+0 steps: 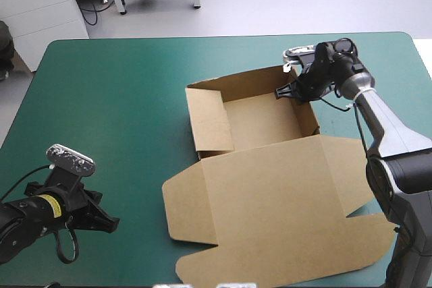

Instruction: Fold the box

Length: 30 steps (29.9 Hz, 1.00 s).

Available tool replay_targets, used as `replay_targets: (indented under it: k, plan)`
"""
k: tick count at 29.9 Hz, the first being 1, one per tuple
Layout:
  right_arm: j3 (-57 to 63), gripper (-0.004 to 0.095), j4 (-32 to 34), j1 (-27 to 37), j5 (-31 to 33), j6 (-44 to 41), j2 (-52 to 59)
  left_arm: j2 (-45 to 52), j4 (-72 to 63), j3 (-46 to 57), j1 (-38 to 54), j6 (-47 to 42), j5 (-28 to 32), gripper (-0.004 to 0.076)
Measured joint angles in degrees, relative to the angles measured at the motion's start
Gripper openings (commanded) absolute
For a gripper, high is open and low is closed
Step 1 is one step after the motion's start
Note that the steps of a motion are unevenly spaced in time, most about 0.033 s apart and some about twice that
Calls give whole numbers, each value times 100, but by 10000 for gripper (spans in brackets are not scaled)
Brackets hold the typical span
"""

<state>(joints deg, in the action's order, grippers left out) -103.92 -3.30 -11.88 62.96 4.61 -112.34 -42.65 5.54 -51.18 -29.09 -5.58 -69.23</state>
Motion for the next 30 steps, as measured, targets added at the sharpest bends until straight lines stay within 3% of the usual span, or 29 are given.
replay_targets:
  k: [9,19,27,30]
  plan:
    - [-874,-23,151,1397,147,189,-4,0,0,0,0,0,0,-32]
    - [-921,-23,206,2892,179,198,-4,0,256,0,0,0,69,-32]
    - [-934,-15,162,3473,171,435,-194,0,277,0,0,0,297,-32]
    - [-934,45,147,3544,214,557,-324,0,277,0,0,0,317,-32]
